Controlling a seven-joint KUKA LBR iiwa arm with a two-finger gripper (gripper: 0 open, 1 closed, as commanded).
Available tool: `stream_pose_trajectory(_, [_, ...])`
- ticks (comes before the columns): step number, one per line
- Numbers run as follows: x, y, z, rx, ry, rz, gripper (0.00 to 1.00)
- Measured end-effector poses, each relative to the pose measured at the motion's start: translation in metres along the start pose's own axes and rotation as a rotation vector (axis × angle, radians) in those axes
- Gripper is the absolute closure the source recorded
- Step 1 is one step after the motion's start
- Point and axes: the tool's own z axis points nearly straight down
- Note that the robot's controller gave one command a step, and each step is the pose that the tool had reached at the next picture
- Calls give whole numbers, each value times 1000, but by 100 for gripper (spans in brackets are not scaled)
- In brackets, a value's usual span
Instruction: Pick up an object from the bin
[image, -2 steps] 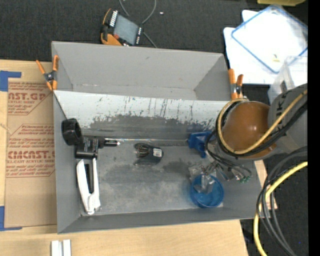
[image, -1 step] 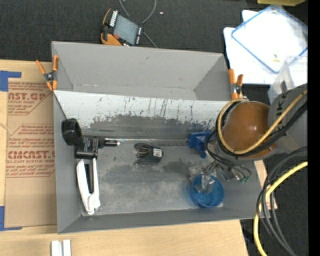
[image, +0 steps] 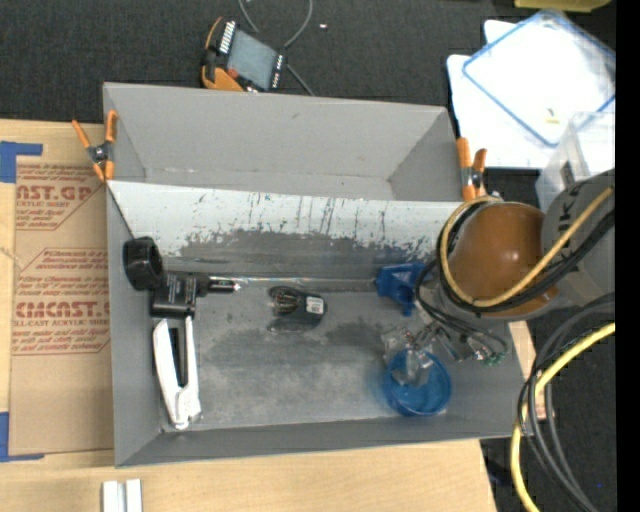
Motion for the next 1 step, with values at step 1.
stream_pose_trajectory(1, [-25, 6, -47, 0, -4, 86, 100])
